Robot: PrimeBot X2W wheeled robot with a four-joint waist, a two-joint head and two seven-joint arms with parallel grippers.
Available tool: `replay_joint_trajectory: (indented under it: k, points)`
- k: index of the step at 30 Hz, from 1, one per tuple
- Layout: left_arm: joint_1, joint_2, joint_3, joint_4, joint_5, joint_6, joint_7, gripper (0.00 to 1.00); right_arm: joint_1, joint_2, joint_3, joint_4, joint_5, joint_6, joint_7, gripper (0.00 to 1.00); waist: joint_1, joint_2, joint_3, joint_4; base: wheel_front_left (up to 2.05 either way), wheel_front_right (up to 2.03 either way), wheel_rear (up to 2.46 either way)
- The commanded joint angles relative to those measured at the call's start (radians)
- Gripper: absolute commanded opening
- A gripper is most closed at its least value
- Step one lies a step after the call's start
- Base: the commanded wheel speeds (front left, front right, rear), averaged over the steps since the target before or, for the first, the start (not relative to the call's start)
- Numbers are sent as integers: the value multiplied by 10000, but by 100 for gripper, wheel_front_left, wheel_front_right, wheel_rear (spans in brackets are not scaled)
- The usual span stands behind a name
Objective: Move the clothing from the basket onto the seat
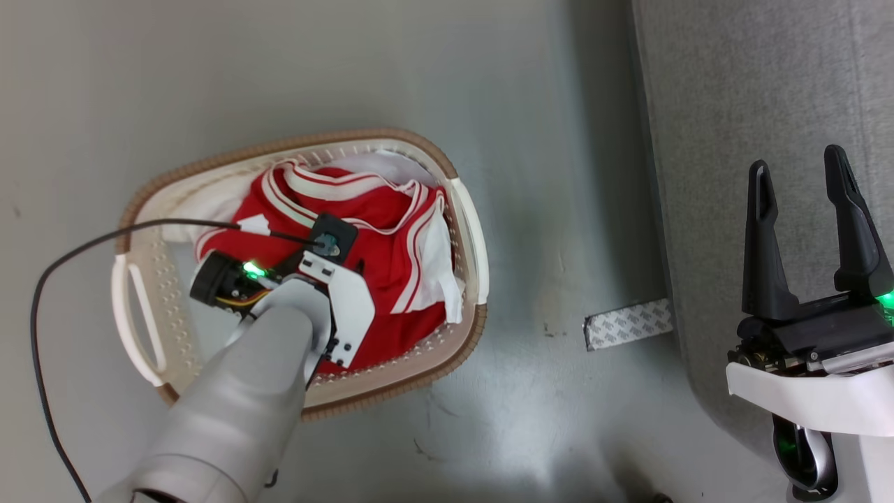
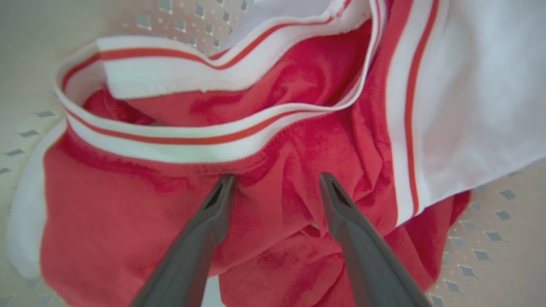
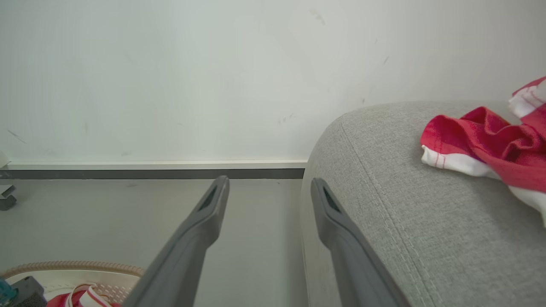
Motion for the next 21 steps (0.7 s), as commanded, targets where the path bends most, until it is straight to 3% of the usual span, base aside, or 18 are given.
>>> replay_joint_trajectory:
  k: [1,8,9,10,11,21]
  points:
    - [-149,79,-10,62,21,4,-14,100,-125,-4,-15,-71,13,-3,6,100,-1,0,184,-59,0,0,0]
    - [-459,151,-240,162,107,-174,259,100,-40,-4,-65,-194,106,-3,6,100,-1,0,561,-149,0,0,0]
    - [-487,182,-280,172,121,-209,289,49,-22,-4,-61,-230,112,-3,6,100,-1,0,615,-175,0,0,0]
    - [-503,214,-304,183,118,-217,297,31,-12,-5,-63,-257,115,-3,6,100,-1,0,662,-199,0,0,0]
    - [-510,239,-368,195,164,-286,325,0,3,-4,-71,-281,112,-3,6,100,-1,0,699,-223,0,0,0]
    - [-85,43,-227,223,-409,-678,-345,0,158,-5,-234,-62,68,-3,6,100,-1,0,109,80,0,0,0]
